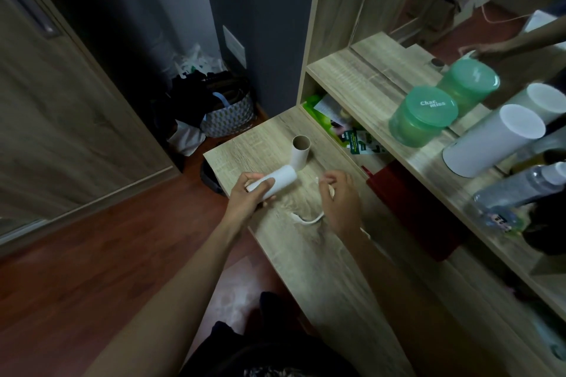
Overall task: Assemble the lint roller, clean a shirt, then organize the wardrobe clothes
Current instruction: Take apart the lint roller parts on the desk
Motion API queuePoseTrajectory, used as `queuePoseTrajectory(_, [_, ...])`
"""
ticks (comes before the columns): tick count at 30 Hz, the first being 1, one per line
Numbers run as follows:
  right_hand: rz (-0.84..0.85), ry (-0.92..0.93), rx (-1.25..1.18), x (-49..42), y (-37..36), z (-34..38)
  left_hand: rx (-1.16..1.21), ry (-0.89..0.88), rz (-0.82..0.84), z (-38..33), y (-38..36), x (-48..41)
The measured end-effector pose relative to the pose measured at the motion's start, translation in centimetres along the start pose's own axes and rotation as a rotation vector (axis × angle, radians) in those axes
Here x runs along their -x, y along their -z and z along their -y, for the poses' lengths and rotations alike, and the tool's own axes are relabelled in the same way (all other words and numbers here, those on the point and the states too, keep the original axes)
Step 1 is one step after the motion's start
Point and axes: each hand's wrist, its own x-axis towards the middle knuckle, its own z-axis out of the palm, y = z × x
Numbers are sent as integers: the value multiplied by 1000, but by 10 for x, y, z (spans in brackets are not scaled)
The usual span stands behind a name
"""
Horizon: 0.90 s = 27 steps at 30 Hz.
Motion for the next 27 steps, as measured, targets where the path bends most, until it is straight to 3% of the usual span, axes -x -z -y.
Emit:
queuePoseTrajectory(5, [450,-148,-531,-1,5,34,3,-1,6,-4,2,-6])
queuePoseTrajectory(14, [335,-192,-737,12,2,60,99,137,-3,-16,7,-10])
queuePoseTrajectory(27, [392,-197,-640,7,8,57,53,188,68,-17,11,-16])
